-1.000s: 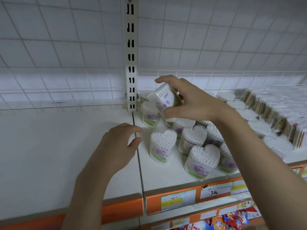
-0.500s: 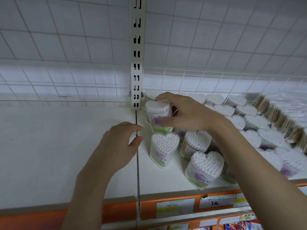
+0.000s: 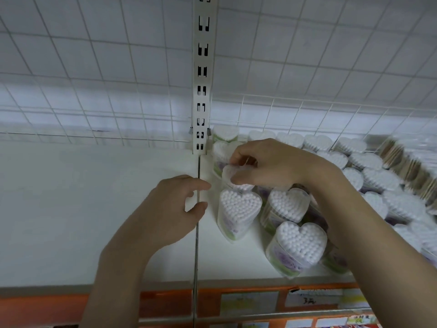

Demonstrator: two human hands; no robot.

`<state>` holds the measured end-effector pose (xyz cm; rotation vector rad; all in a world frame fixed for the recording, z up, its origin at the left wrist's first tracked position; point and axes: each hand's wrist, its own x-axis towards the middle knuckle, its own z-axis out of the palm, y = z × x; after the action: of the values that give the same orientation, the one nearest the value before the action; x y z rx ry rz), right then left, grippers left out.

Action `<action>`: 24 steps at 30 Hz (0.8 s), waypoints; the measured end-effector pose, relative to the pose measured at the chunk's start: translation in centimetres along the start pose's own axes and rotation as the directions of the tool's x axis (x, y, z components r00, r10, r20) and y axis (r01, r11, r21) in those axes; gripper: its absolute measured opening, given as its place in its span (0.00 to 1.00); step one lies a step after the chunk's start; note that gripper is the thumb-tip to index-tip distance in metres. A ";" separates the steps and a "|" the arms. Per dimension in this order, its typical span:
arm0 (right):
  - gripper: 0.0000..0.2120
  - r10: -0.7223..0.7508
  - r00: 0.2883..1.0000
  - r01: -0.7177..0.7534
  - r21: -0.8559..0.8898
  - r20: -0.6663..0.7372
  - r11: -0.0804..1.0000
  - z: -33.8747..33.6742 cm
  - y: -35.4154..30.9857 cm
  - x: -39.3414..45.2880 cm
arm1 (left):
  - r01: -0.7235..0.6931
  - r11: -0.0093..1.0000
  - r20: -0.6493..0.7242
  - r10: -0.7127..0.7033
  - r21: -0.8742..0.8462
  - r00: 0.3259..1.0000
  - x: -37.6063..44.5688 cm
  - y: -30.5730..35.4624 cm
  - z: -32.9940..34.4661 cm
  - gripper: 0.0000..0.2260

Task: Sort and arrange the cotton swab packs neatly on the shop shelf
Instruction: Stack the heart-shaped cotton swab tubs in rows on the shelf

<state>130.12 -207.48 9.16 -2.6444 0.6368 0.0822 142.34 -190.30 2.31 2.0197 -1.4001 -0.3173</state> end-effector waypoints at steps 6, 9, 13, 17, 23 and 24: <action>0.13 -0.020 1.000 0.020 0.002 -0.008 1.000 -0.4 0.6 0.1 | -0.015 0.995 0.088 0.023 -0.094 0.996 -0.4 0.6 0.3 0.21; 0.13 -0.031 0.999 0.031 -0.001 -0.024 1.000 -0.7 1.0 0.1 | -0.049 0.993 0.114 0.062 -0.110 0.992 -0.6 1.0 0.5 0.25; 0.09 -0.058 0.997 0.057 -0.022 -0.048 0.998 -0.8 1.5 -0.1 | -0.077 0.989 0.089 0.088 -0.124 0.992 -0.9 1.5 0.8 0.26; 0.06 -0.079 0.995 0.076 -0.056 -0.059 0.996 -0.8 1.7 -0.2 | -0.064 0.990 0.022 0.067 -0.123 0.998 -0.7 1.7 1.7 0.23; 0.08 -0.105 0.993 0.100 -0.089 -0.053 0.991 -0.7 1.8 -0.3 | -0.063 0.992 -0.008 0.063 -0.107 0.998 -0.8 1.6 2.8 0.18; 0.07 -0.107 0.993 0.102 -0.089 -0.053 0.991 -0.7 1.8 -0.3 | -0.059 0.993 -0.005 0.058 -0.103 0.998 -0.7 1.5 2.8 0.18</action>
<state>128.99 -209.12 9.16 -2.7668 0.5226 0.0034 139.38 -191.03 1.03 1.8916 -1.4101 -0.3544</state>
